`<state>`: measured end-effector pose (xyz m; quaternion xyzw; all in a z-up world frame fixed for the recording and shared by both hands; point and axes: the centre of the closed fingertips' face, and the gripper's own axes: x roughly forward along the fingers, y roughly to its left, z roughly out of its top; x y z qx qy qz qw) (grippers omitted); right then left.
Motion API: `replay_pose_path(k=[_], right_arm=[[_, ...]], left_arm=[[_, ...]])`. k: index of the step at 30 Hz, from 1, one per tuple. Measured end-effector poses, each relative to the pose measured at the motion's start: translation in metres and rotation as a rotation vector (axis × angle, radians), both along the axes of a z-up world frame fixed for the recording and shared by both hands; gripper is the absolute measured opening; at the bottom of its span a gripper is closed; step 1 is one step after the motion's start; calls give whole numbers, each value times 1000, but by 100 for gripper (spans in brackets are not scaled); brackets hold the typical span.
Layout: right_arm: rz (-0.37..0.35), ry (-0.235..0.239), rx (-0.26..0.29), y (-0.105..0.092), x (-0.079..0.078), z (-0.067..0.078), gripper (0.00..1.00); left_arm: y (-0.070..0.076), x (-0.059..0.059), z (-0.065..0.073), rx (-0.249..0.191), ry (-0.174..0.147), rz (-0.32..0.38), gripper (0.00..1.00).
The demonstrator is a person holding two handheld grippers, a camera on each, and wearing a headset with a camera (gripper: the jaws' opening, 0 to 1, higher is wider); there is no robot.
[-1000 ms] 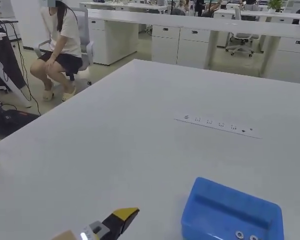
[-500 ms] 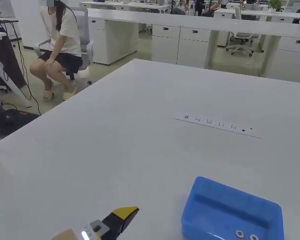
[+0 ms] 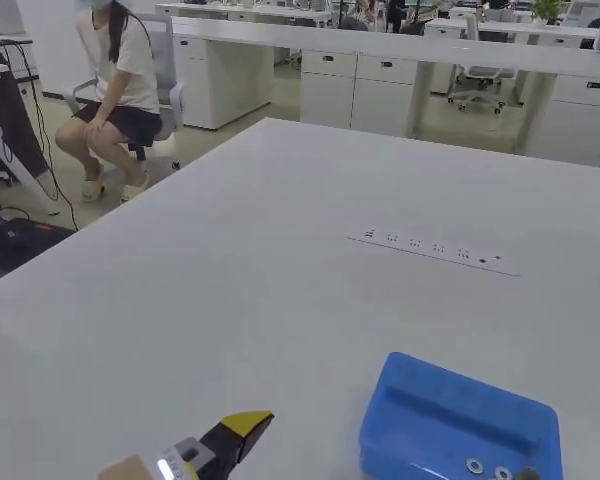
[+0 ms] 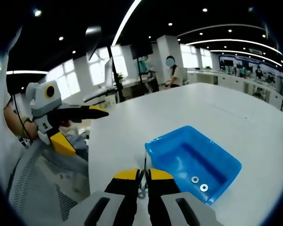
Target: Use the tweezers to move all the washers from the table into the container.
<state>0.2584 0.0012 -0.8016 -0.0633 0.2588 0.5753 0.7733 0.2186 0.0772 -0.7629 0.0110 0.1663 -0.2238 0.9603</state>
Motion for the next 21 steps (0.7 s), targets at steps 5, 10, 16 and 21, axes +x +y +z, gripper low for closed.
replay_pose_path(k=[5, 10, 16, 21], right_arm=[[-26, 45, 49, -1, 3, 14, 3], [-43, 64, 85, -3, 8, 26, 3], [-87, 91, 141, -4, 20, 40, 3], [-111, 100, 169, -5, 30, 46, 3]], left_arm=[[0, 0, 0, -1, 0, 0, 77], [0, 0, 1, 0, -3, 1, 77], [0, 0, 1, 0, -2, -4, 77], [0, 0, 1, 0, -3, -2, 77]])
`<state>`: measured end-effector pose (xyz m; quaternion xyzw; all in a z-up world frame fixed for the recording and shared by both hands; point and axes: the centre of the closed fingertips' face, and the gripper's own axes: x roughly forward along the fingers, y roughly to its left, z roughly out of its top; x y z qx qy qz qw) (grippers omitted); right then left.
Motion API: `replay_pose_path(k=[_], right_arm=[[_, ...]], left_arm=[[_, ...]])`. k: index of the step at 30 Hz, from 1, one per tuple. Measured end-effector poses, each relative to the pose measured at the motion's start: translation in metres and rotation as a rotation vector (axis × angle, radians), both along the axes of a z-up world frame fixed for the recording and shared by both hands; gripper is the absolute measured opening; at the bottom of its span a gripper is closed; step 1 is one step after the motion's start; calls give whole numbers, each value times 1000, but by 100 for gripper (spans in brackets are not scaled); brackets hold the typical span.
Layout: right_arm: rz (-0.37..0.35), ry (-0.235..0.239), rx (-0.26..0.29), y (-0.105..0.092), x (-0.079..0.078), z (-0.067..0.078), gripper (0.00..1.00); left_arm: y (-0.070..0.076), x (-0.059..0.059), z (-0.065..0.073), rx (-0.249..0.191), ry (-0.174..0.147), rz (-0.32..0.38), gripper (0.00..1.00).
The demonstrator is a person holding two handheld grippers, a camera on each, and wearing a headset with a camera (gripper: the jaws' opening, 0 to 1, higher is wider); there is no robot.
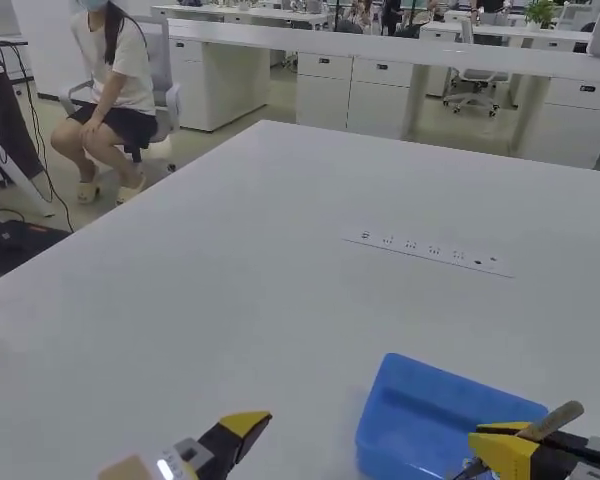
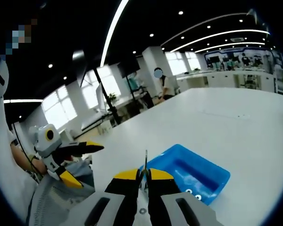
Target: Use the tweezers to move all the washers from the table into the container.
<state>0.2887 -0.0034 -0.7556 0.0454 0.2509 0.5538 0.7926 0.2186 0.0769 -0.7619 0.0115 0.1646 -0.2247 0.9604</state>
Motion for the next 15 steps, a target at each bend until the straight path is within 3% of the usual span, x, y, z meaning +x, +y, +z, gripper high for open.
replay_pose_path(k=[8, 15], right_arm=[[-29, 9, 10, -1, 15, 4, 3], [-46, 22, -17, -3, 27, -1, 3]], left_arm=[[1, 0, 1, -2, -3, 5, 77], [1, 0, 0, -1, -2, 4, 77]])
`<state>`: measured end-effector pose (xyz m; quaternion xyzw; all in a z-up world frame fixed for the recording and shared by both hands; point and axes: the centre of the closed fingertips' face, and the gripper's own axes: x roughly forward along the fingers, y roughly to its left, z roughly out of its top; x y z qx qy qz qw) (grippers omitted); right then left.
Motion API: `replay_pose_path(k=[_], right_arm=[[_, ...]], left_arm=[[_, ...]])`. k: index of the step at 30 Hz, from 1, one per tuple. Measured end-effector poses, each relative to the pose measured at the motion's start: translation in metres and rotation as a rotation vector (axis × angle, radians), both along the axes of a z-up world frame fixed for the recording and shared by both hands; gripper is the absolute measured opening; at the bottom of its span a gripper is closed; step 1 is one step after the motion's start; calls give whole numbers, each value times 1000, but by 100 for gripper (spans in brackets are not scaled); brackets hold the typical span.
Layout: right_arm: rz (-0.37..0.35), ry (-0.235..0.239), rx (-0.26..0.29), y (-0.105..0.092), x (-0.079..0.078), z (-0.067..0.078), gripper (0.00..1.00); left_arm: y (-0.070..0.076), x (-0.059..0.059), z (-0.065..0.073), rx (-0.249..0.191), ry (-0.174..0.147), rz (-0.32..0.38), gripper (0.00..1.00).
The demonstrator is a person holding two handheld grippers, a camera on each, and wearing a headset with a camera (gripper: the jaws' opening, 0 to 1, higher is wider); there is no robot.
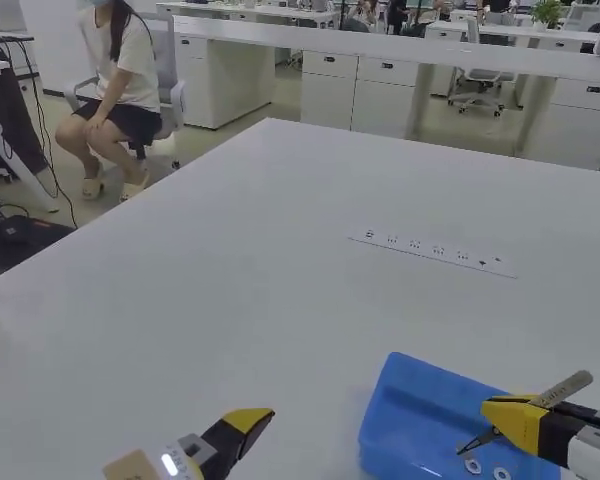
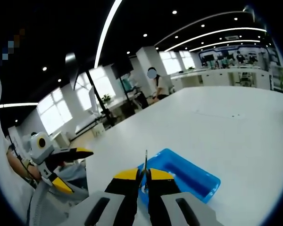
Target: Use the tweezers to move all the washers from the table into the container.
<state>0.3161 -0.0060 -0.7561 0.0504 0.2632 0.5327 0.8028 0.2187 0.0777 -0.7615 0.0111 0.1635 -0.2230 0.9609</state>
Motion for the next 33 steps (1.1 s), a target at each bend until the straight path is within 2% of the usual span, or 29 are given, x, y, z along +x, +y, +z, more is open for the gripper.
replay_pose_path(k=[5, 14, 21, 28, 33], right_arm=[[-7, 8, -17, 0, 6, -5, 3], [-19, 33, -63, 3, 19, -25, 3], [-27, 55, -84, 6, 27, -37, 3], [-30, 67, -127, 5, 34, -55, 3], [-27, 67, -144, 5, 37, -60, 3]], left_arm=[[0, 0, 0, -2, 0, -1, 77], [0, 0, 0, -4, 2, -2, 77], [1, 1, 4, -33, -17, 4, 78], [1, 0, 5, -42, -19, 7, 78], [1, 1, 6, -44, -21, 10, 78]])
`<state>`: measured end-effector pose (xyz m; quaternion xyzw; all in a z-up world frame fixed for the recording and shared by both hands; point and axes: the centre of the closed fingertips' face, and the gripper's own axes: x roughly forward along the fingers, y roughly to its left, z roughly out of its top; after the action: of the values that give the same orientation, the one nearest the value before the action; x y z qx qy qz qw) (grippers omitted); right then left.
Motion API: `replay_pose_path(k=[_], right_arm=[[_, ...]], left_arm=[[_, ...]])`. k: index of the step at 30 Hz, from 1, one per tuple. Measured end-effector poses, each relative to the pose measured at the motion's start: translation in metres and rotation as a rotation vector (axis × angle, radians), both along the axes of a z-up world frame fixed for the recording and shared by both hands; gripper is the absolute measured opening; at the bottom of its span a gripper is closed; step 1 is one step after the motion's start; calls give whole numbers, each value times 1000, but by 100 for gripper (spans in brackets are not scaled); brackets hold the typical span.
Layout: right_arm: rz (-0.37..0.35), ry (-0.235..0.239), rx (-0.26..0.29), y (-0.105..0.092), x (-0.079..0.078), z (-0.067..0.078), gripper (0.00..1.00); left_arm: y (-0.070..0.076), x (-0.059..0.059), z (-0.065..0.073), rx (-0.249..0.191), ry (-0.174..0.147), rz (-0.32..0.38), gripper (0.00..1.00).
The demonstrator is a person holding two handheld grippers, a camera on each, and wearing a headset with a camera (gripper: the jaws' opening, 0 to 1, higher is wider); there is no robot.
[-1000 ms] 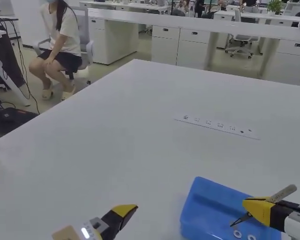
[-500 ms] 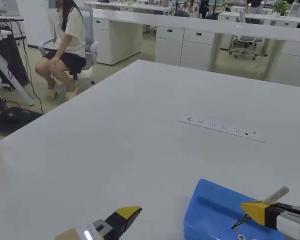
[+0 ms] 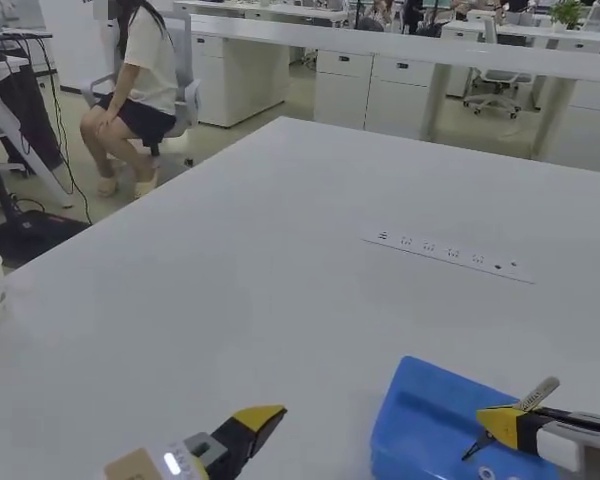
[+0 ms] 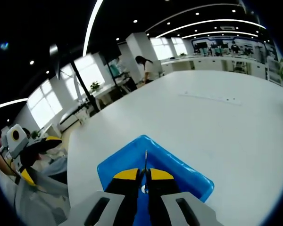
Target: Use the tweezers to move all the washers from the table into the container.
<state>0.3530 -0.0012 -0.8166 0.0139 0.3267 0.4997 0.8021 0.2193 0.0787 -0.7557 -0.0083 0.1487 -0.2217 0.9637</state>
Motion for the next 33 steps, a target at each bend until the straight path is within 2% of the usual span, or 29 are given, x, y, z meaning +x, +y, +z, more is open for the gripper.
replay_pose_path(k=[6, 18, 22, 24, 27, 33], right_arm=[[7, -10, -31, 0, 2, -7, 3], [27, -26, -46, 3, 3, -9, 3], [55, -53, -41, 5, 1, -7, 4], [80, -80, -31, 8, -1, -3, 4], [81, -87, -43, 8, -3, -2, 4], [74, -100, -25, 9, -4, 6, 4]], left_arm=[[1, 1, 1, -5, -2, 3, 78], [1, 1, 0, -2, 2, 4, 78], [1, 1, 0, -2, 0, 4, 78], [1, 1, 0, -1, 3, 4, 78], [1, 1, 0, -1, 0, 4, 78], [1, 1, 0, -2, 0, 6, 78]])
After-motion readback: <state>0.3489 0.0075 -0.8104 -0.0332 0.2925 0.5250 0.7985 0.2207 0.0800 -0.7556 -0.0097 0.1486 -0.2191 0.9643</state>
